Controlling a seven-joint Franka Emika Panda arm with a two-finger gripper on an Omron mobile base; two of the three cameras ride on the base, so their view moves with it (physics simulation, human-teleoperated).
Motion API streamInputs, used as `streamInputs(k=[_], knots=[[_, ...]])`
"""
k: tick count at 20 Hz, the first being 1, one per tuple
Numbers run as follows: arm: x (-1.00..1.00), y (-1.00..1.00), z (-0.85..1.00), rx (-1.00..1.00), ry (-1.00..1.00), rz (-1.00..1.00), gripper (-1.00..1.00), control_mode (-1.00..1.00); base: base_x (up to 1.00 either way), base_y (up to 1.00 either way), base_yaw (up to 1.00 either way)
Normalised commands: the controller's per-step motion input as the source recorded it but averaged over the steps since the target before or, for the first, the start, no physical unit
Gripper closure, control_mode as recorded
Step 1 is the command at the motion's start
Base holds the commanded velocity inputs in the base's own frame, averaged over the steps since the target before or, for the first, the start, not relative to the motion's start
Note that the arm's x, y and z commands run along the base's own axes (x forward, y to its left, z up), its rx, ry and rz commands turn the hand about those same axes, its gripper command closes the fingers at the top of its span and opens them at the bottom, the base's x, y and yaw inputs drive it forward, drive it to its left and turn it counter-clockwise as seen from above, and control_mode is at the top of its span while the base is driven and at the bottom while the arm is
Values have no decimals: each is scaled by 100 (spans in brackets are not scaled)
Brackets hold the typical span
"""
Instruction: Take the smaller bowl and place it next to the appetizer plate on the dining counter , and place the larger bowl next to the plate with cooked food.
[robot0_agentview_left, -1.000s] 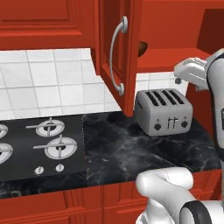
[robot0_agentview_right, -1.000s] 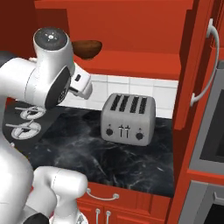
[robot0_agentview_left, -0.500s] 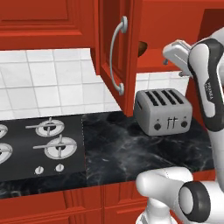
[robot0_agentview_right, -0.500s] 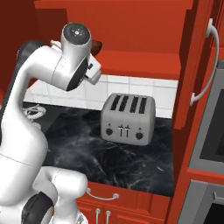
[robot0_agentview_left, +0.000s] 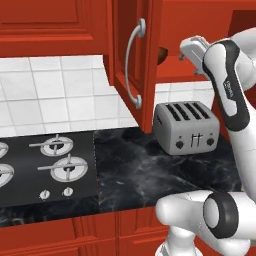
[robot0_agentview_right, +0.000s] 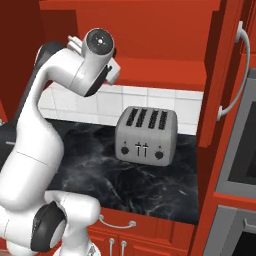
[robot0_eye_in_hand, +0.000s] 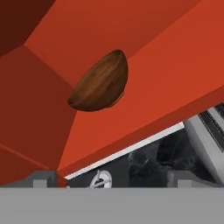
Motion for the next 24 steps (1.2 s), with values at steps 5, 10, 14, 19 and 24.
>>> streamInputs(k=[5,10,14,19,24], knots=[[92,8,1,0,0,0,-100,-100,0,0,0],[81,7,1,0,0,0,-100,-100,0,0,0],[69,13,0,0,0,0,-100,-100,0,0,0],[61,9,0,-2,0,0,-100,-100,0,0,0],[31,5,0,-2,3,0,-100,-100,0,0,0]])
